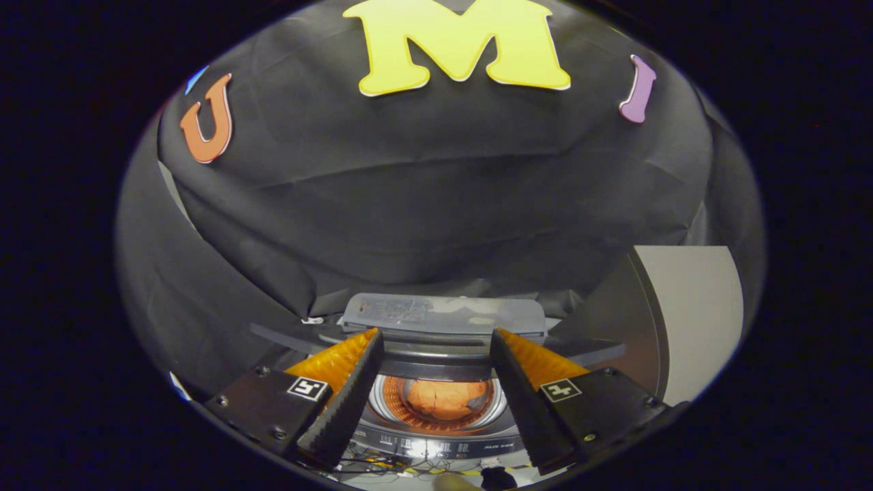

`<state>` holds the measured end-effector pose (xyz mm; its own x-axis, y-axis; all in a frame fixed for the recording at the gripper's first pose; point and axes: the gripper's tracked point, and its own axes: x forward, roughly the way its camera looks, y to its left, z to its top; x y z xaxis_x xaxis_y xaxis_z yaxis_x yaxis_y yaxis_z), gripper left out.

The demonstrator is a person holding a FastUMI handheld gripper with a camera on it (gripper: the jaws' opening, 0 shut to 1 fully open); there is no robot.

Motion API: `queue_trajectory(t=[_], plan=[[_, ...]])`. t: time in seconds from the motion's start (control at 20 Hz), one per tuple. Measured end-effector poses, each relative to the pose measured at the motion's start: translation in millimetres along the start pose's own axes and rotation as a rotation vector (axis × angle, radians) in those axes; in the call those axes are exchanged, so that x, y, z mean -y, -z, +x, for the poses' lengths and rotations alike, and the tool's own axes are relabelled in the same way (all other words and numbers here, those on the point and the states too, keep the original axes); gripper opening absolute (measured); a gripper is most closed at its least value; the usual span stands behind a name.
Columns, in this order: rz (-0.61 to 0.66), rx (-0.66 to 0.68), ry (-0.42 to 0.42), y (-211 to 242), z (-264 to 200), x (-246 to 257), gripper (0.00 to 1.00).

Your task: Put the clothes into the washing machine and then close the washing machine lid.

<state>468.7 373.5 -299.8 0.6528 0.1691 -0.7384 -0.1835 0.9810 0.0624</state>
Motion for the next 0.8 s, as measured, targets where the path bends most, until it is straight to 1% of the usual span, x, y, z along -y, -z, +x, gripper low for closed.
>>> queue_trajectory(t=[0.2, 0.35, 0.4, 0.55, 0.75, 0.8], plan=[[0.009, -0.024, -0.008, 17.7, -5.2, -0.4, 0.98], [-0.009, -0.038, -0.018, 37.8, -8.9, -1.9, 0.98], [-0.013, -0.049, -0.02, 46.8, -9.5, -2.1, 0.96], [0.005, -0.094, -0.035, 79.9, -8.3, -4.3, 0.97], [0.003, -0.111, -0.039, 102.5, -12.3, -5.2, 0.97], [0.001, -0.112, -0.038, 105.5, -19.5, -5.2, 0.96]])
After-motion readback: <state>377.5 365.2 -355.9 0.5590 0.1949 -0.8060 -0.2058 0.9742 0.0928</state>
